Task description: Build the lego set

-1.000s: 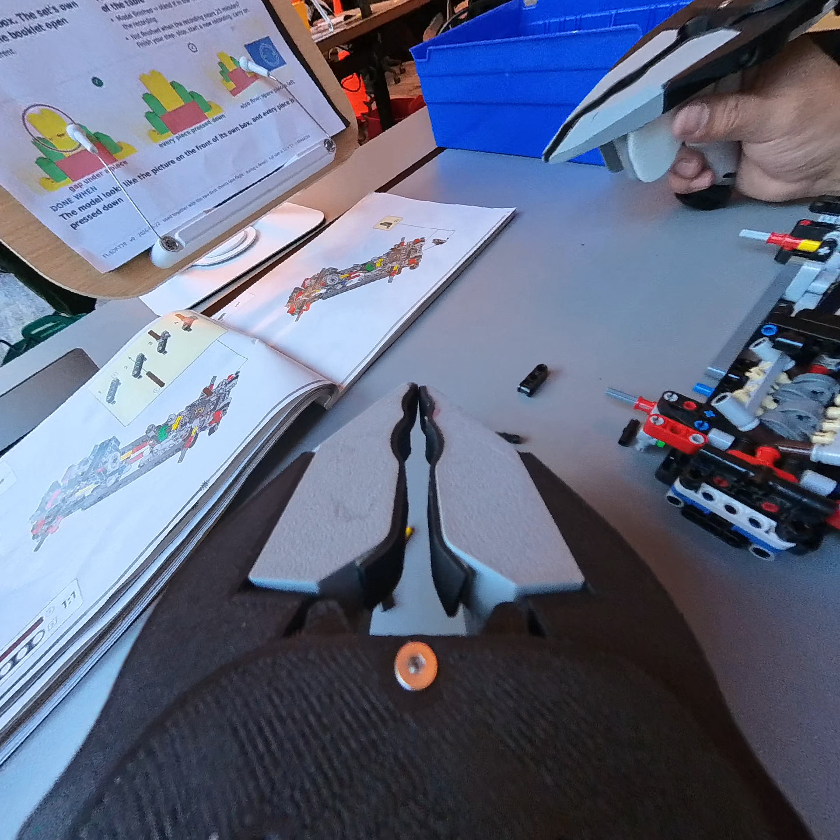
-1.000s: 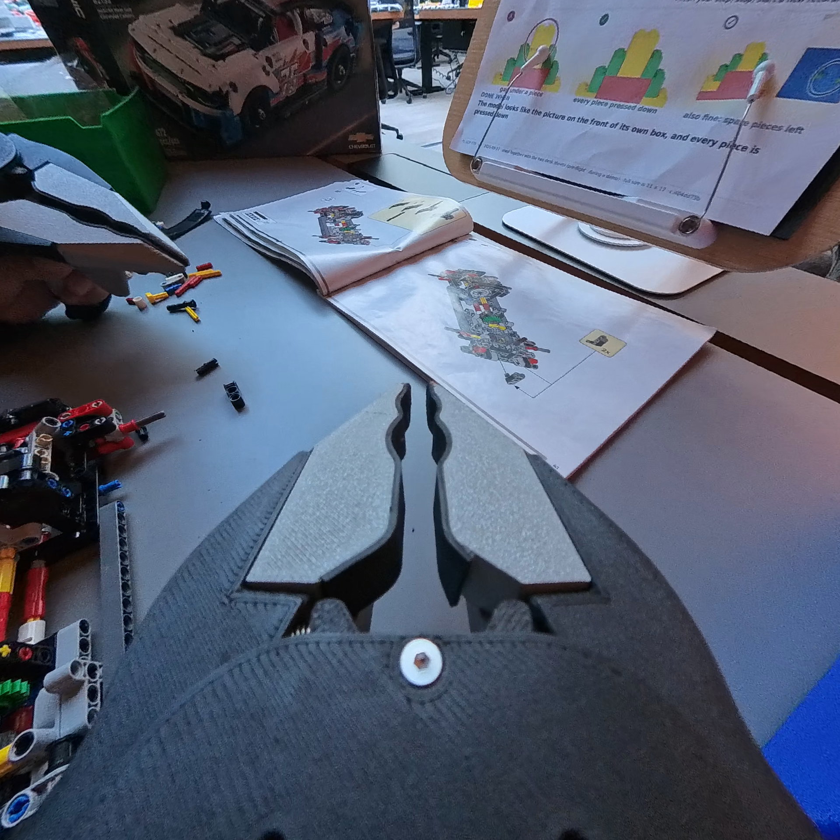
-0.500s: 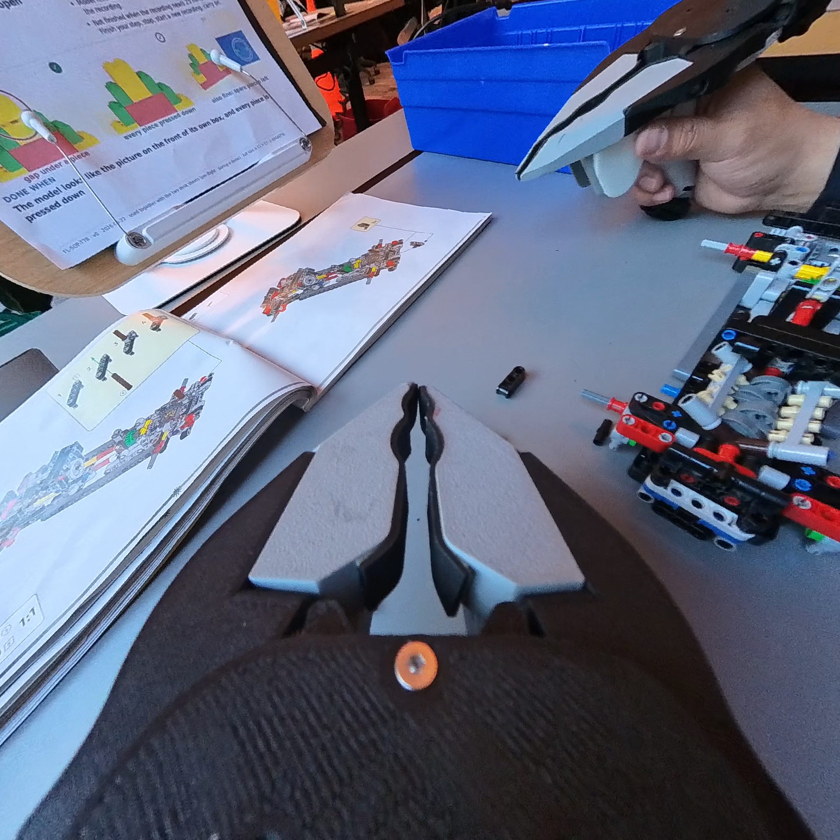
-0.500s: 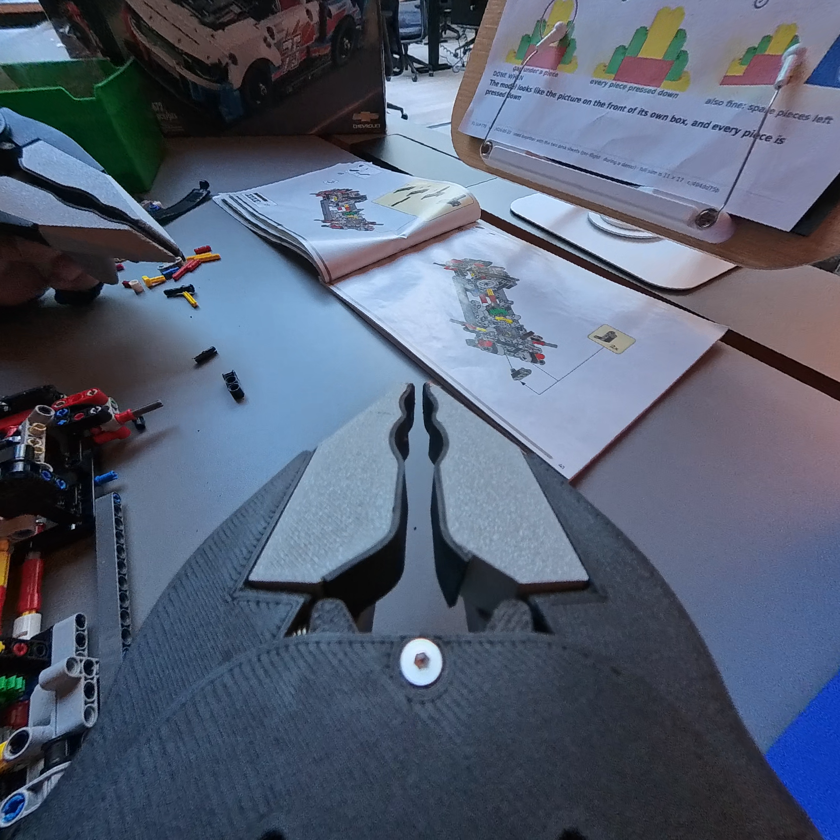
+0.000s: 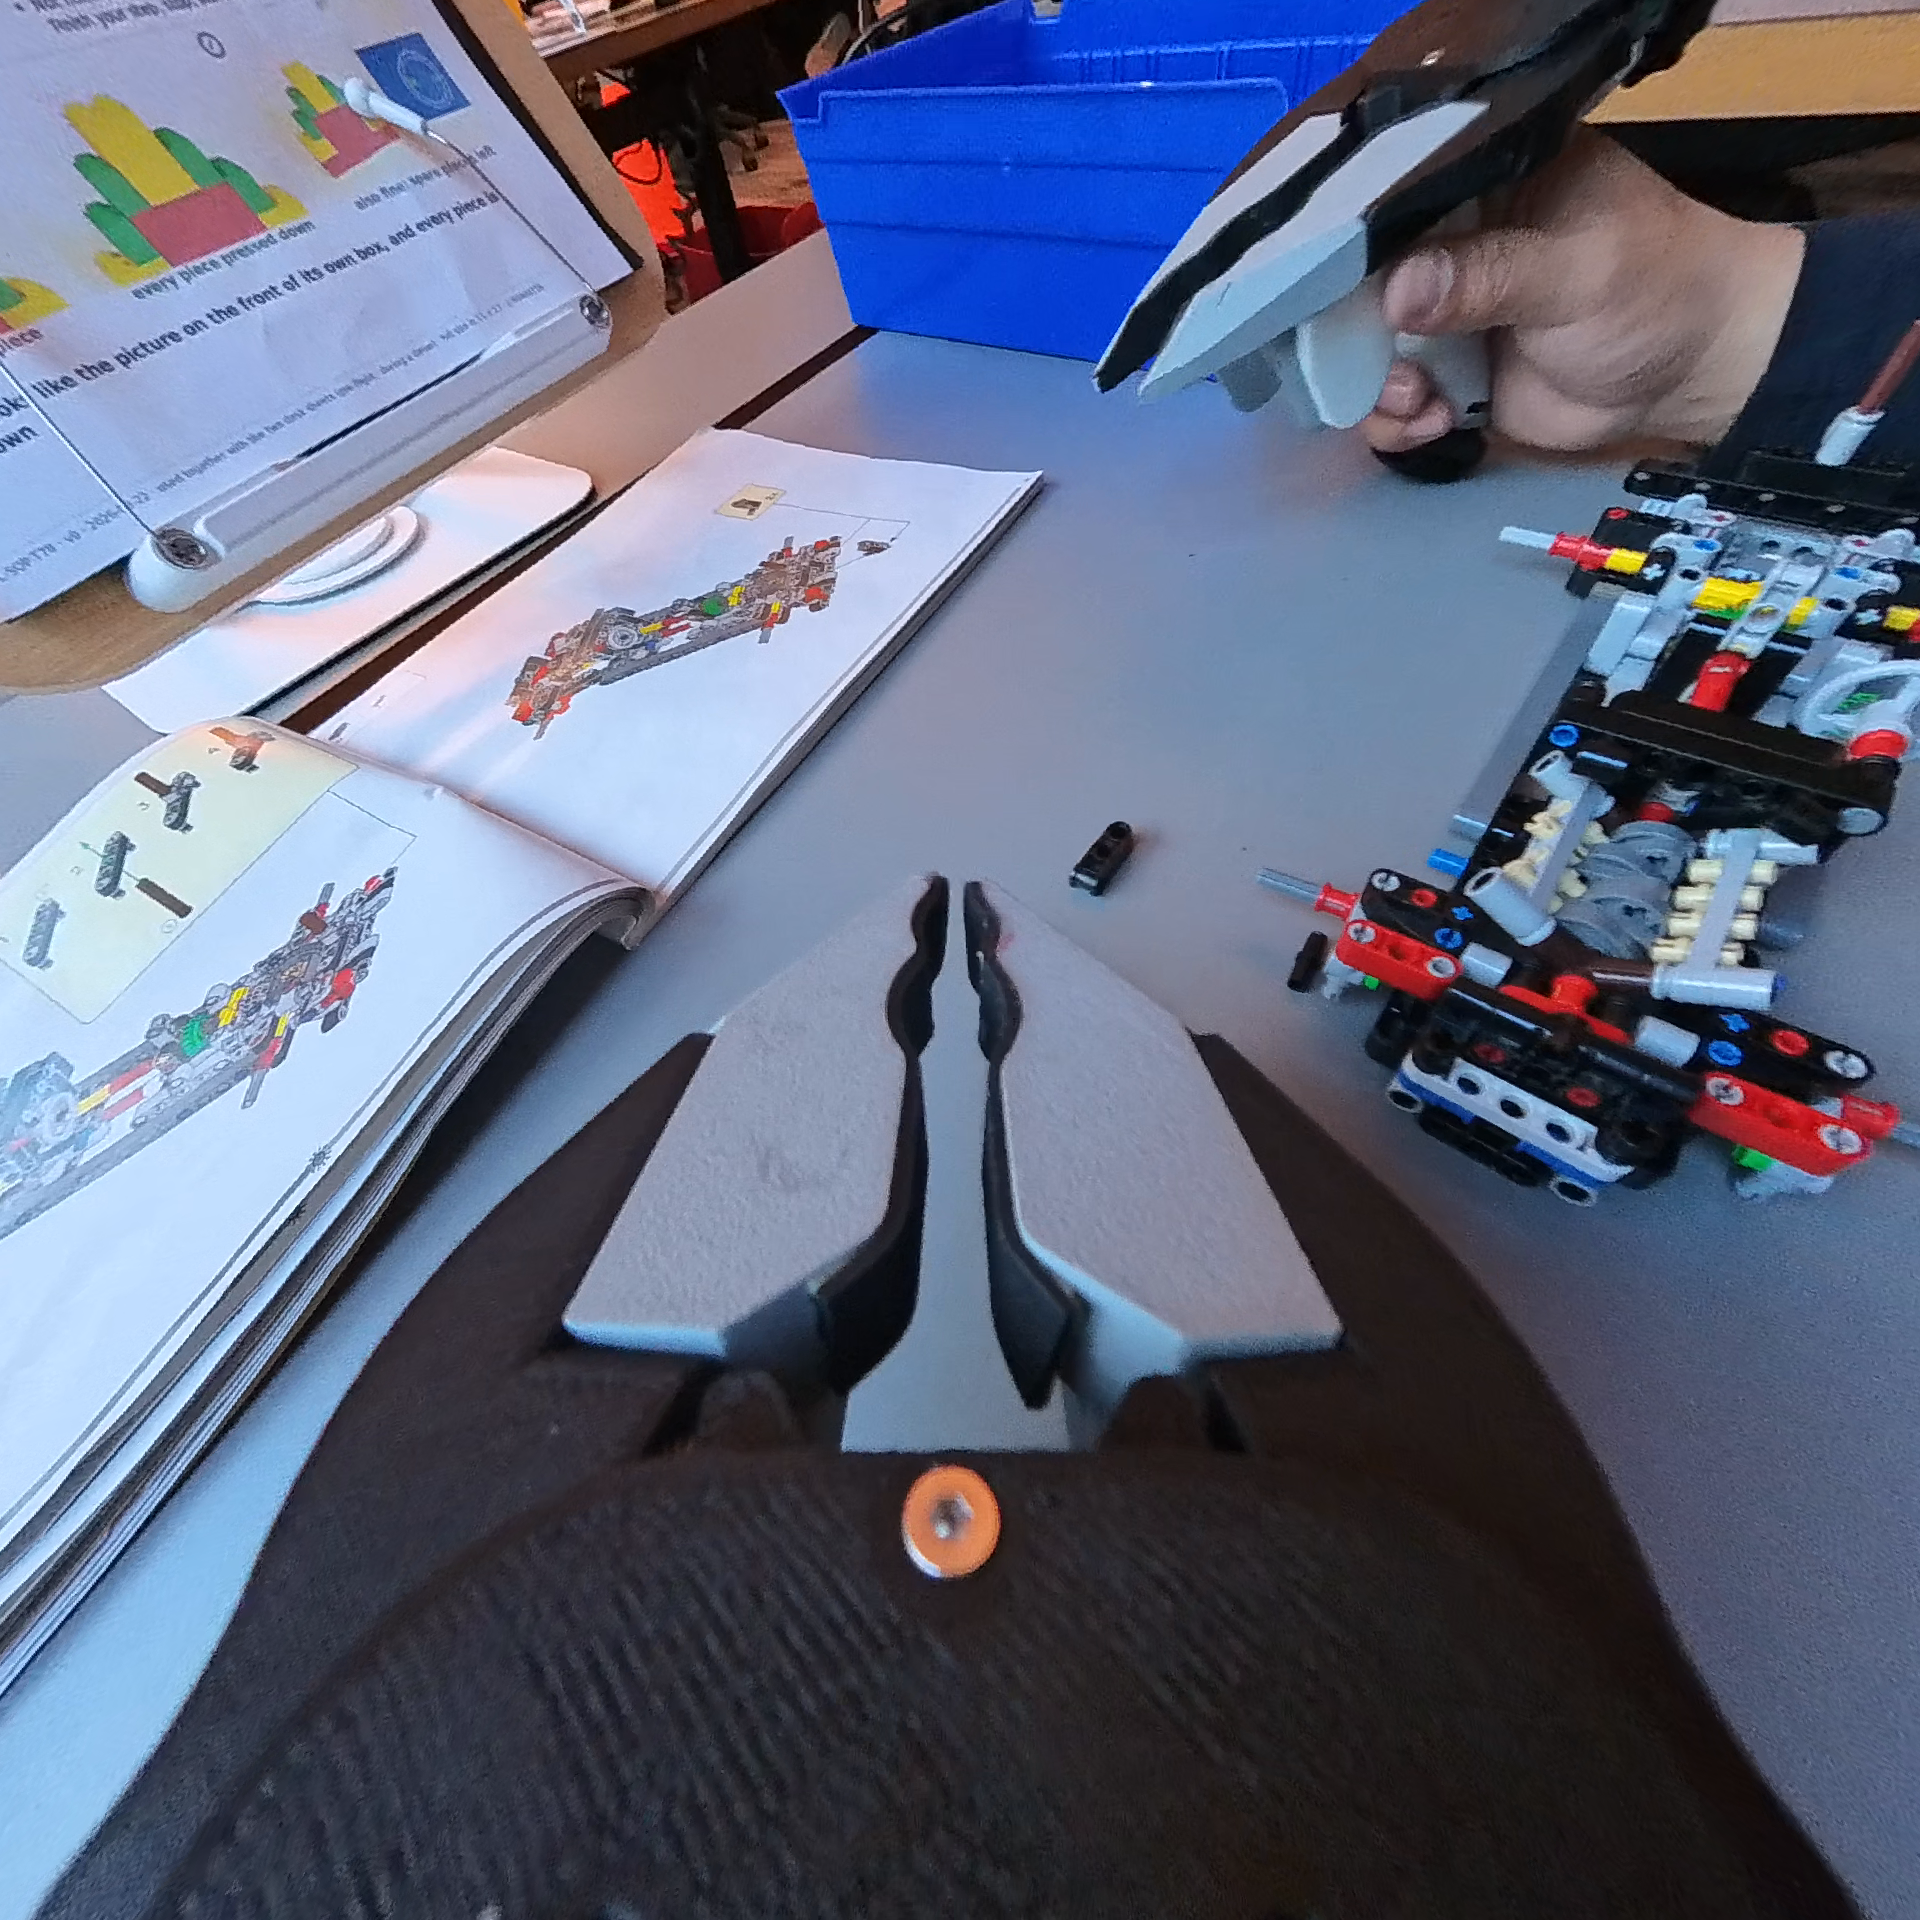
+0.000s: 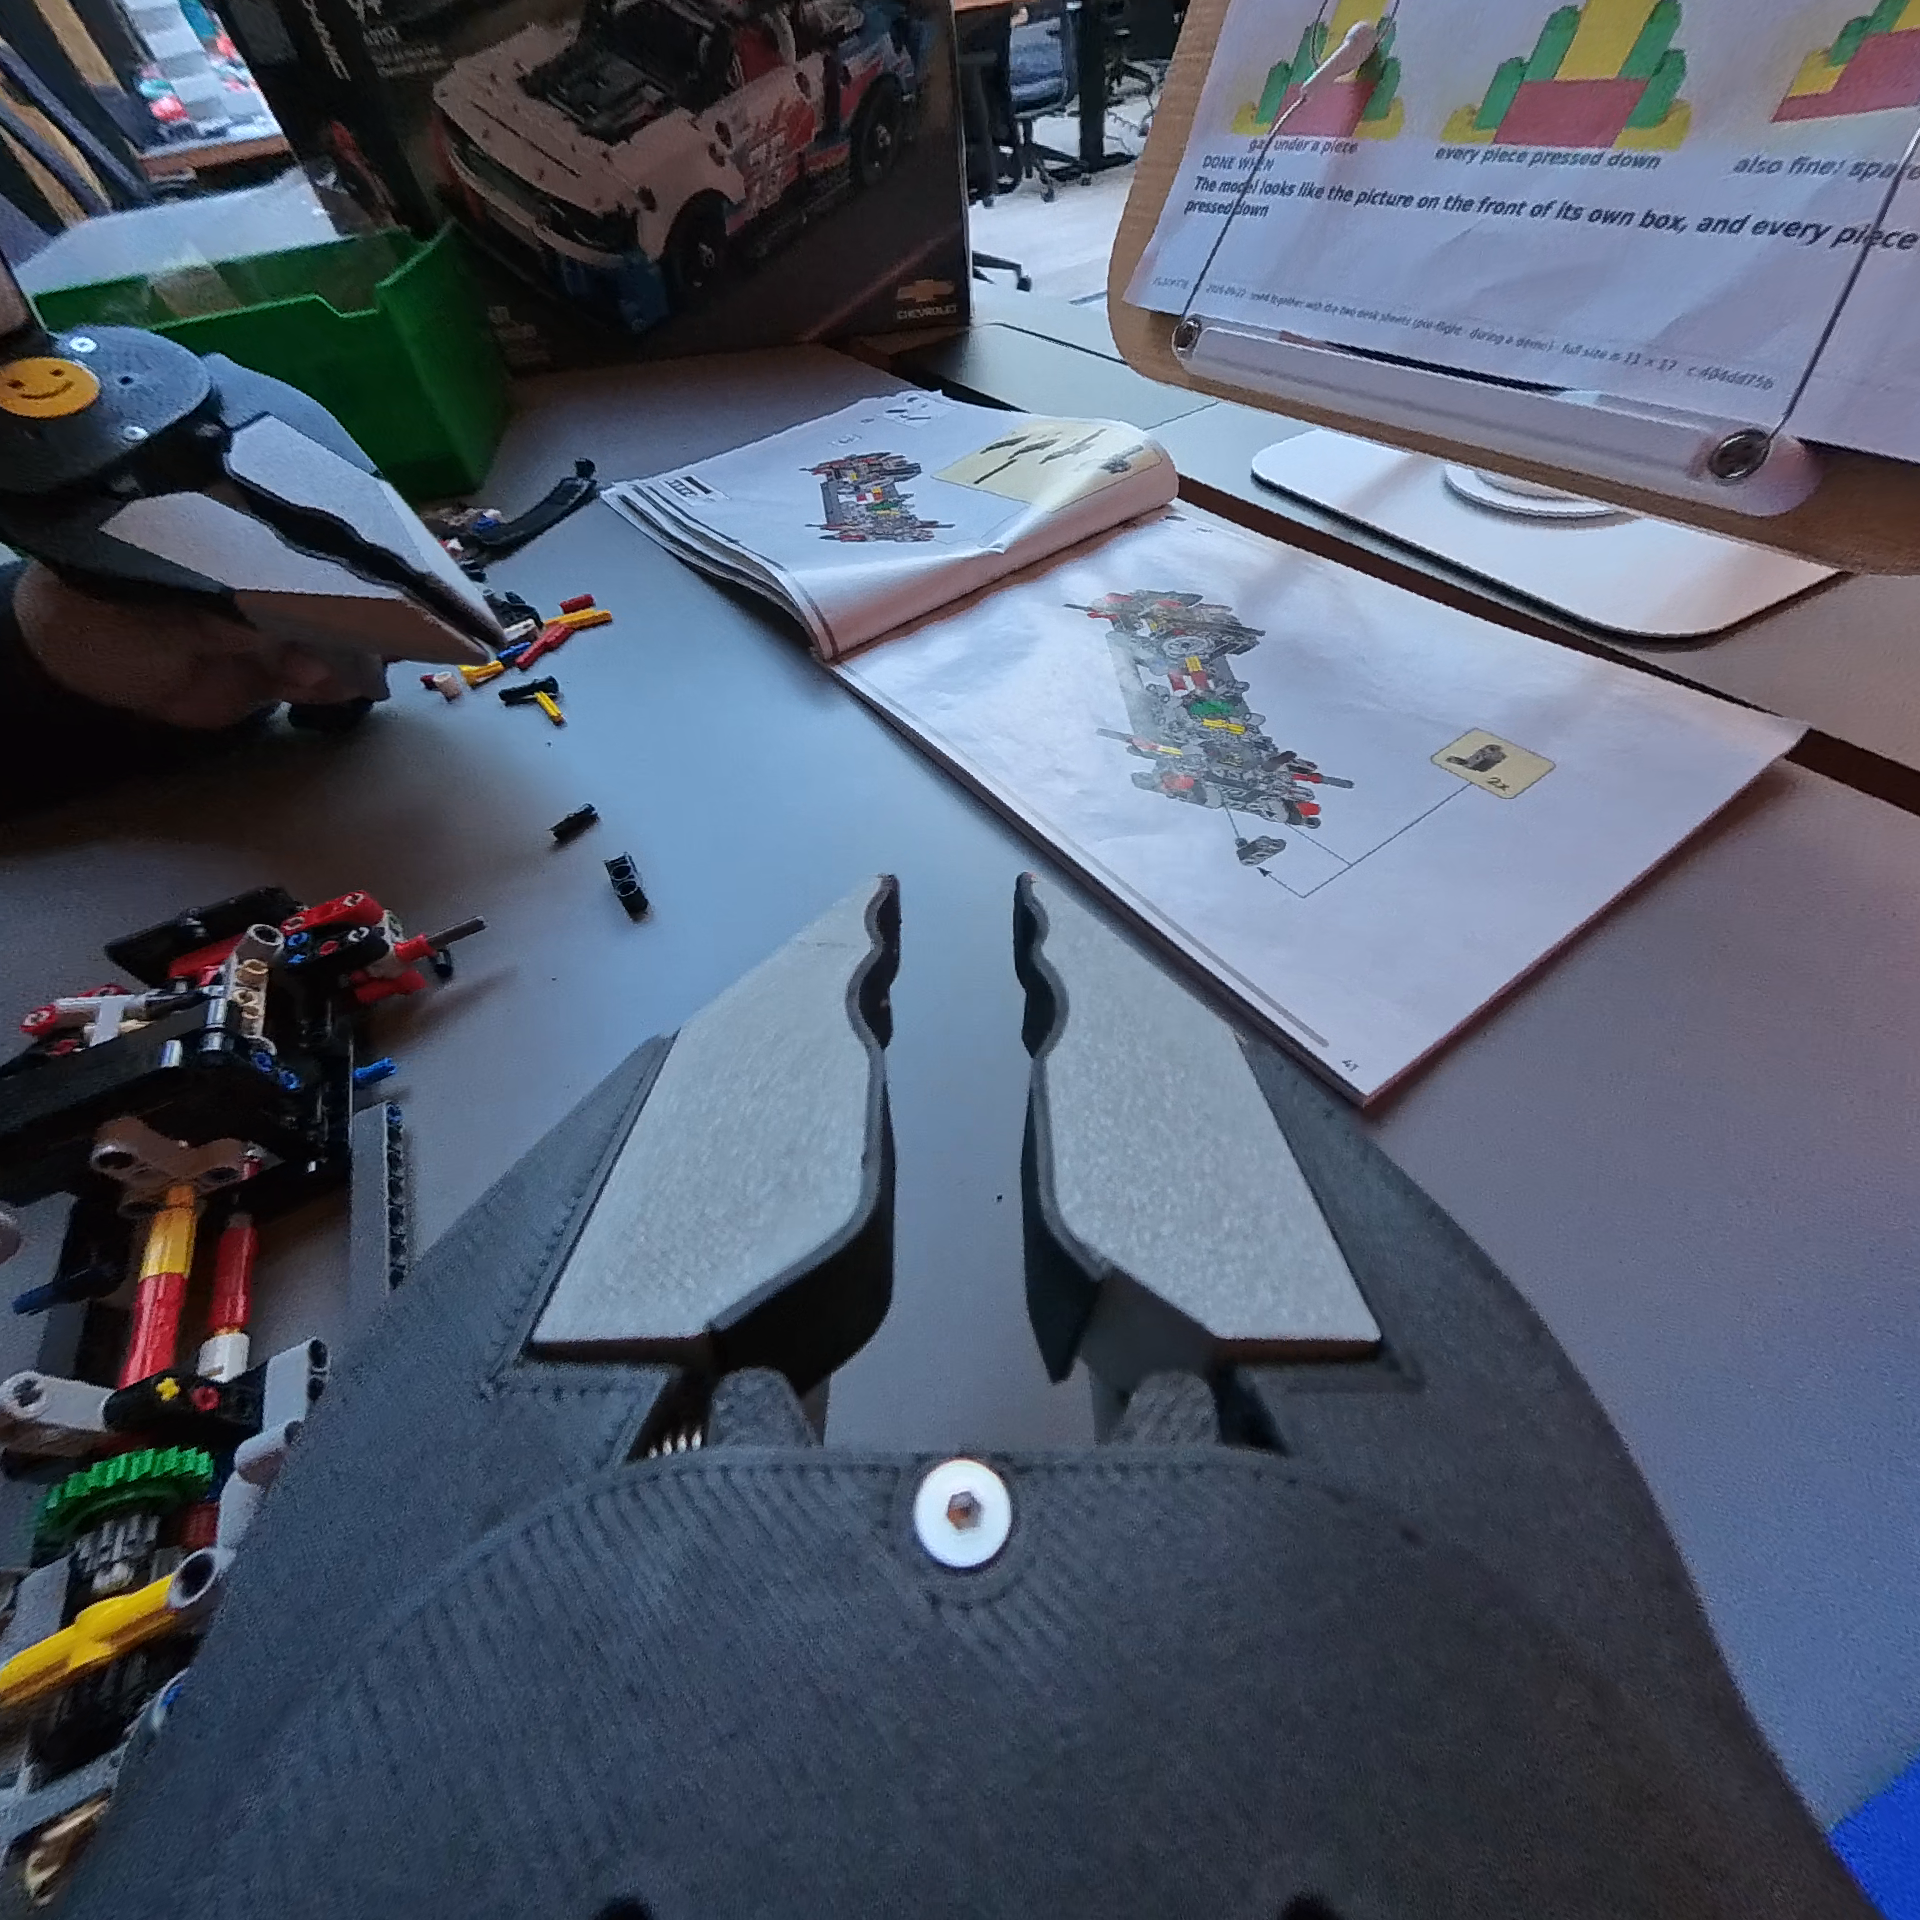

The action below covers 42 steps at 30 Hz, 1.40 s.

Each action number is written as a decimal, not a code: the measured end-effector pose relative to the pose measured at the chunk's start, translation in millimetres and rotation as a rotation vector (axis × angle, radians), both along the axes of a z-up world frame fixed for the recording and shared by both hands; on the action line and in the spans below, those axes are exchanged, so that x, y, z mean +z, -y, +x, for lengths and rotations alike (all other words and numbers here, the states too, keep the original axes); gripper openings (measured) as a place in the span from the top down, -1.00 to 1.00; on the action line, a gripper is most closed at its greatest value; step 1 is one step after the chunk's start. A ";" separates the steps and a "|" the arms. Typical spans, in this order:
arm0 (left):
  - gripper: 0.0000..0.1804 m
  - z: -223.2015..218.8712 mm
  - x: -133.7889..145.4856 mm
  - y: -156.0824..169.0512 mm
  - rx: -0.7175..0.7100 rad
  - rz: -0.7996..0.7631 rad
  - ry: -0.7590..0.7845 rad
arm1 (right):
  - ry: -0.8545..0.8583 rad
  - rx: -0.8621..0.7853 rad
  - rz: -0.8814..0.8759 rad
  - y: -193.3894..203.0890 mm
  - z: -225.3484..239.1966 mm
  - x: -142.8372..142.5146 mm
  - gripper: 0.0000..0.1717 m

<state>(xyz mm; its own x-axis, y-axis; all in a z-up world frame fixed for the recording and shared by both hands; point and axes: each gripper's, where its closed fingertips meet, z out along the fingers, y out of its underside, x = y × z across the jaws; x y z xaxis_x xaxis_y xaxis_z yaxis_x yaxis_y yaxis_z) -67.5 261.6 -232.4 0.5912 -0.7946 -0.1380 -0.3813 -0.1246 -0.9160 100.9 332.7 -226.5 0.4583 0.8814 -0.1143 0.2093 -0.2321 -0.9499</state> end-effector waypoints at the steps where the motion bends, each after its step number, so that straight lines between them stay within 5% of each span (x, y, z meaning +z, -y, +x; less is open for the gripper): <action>1: 0.99 1.2 -0.1 1.5 -0.009 -0.001 -0.001 | -0.002 0.006 -0.003 1.1 0.7 0.3 0.77; 6: 0.83 13.6 -6.1 21.7 -0.135 -0.088 0.007 | -0.020 0.062 -0.028 24.1 17.0 13.0 0.68; 12: 0.42 14.4 -8.5 71.2 -0.345 -0.299 0.042 | -0.086 0.188 -0.074 109.9 46.1 48.7 0.35; 15: 0.48 10.0 -7.4 78.8 -0.335 -0.273 0.043 | 0.140 0.280 -0.057 164.7 17.1 43.6 0.22; 19: 0.52 9.8 -9.1 77.3 -0.318 -0.272 0.074 | 0.566 0.383 -0.088 202.6 -20.0 -7.0 0.15; 23: 0.58 3.2 0.8 78.2 -0.313 -0.277 0.158 | 0.803 0.371 -0.040 195.2 -32.1 -35.9 0.05; 31: 0.58 -5.2 12.0 81.0 -0.341 -0.338 0.281 | 0.961 0.441 -0.071 186.7 -43.4 -69.4 -0.17; 36: 0.58 -7.1 11.6 79.0 -0.349 -0.372 0.298 | 0.926 0.481 -0.120 183.0 -50.1 -70.3 0.09; 42: 0.60 -14.9 8.9 71.0 -0.309 -0.369 0.283 | 0.926 0.490 -0.093 179.0 -51.0 -68.8 0.13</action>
<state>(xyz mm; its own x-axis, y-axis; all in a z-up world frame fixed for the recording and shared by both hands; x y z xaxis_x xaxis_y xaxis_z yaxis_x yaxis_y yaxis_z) -82.4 190.6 -223.5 0.2968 -0.9025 0.3121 -0.1965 -0.3775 -0.9049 49.9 153.7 -295.4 -0.0030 0.9998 0.0217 0.9352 0.0105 -0.3540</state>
